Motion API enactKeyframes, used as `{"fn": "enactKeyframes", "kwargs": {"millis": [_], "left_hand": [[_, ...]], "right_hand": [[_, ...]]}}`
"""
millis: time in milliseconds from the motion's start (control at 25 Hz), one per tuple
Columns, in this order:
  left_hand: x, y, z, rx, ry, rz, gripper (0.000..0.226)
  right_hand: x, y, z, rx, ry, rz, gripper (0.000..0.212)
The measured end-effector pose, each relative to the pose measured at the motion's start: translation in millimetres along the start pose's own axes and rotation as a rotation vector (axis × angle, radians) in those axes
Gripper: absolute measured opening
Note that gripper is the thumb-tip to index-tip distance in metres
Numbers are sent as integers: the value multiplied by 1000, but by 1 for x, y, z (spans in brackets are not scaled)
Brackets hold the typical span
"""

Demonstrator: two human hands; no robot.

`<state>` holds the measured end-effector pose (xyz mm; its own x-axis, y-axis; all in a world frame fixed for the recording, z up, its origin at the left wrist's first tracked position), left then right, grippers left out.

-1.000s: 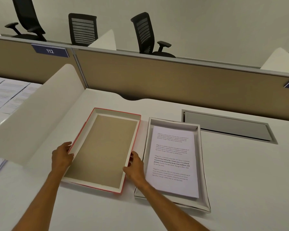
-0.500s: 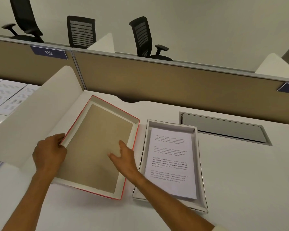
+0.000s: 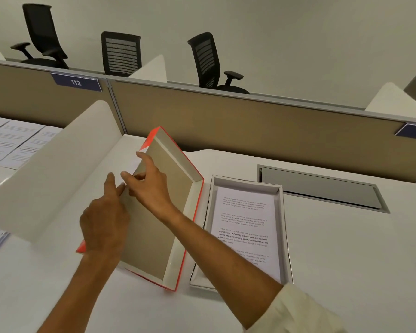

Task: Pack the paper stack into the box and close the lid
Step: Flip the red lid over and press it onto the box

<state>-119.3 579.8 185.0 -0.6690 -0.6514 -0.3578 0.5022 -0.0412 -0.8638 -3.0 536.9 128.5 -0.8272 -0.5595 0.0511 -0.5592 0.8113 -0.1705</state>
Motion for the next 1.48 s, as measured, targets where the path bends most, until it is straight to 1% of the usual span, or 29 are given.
{"fn": "enactKeyframes", "kwargs": {"millis": [120,240,360,480,560,680,760,840,960,1040,1120,1160,1200,1240,1280,1320,1360,1400,1440,1480], "left_hand": [[3,-4,13,29,-2,5,59],[8,-4,25,110,30,-39,55],[8,1,25,336,23,-162,53],[-7,4,14,605,-77,-276,52],[-15,13,6,693,-149,-303,44],[-12,49,-3,795,-259,-382,39],[-2,79,-4,856,-289,-448,39],[6,104,-7,875,-312,-485,39],[17,136,-11,849,-306,-517,35],[25,156,-14,846,-302,-544,35],[31,176,-17,882,-344,-571,33],[35,184,-17,890,-367,-608,33],[41,193,-15,911,-395,-679,36],[49,201,-10,962,-433,-774,40],[60,209,-5,1046,-489,-871,49],[69,214,0,1131,-546,-944,52],[75,216,5,1199,-577,-976,51],[77,216,7,1229,-580,-974,50],[77,214,10,1244,-569,-951,48],[76,211,14,1233,-544,-918,45]], "right_hand": [[-2,-12,-5,55,-16,48,42],[2,-31,-5,37,10,119,34],[9,-54,-2,20,57,177,34],[18,-78,2,-36,113,213,32],[25,-95,3,-54,115,246,28],[36,-119,7,-106,126,291,34],[40,-130,14,-194,159,264,45],[43,-136,18,-252,186,223,51],[47,-146,21,-285,227,212,54],[54,-157,23,-390,247,214,55],[65,-175,22,-515,230,203,52],[72,-186,21,-575,217,188,49],[80,-197,21,-633,211,170,45],[87,-208,23,-692,211,154,41],[95,-220,27,-736,213,146,37],[104,-234,32,-760,213,150,34],[113,-249,41,-754,212,162,30],[122,-265,51,-718,213,174,26],[132,-281,62,-633,220,188,23],[143,-294,75,-505,236,203,24]]}}
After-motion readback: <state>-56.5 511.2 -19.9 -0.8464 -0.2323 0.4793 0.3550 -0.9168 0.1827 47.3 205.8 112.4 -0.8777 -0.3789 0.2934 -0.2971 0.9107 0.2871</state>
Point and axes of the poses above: each hand's wrist, its own x-axis away from the middle knuckle, its own y-axis out of the palm, z = x × y, the point moved 9 cm from there along -x, towards the middle knuckle, and after that the axes turned 2 degrees about -z, right-handed, at the moved point
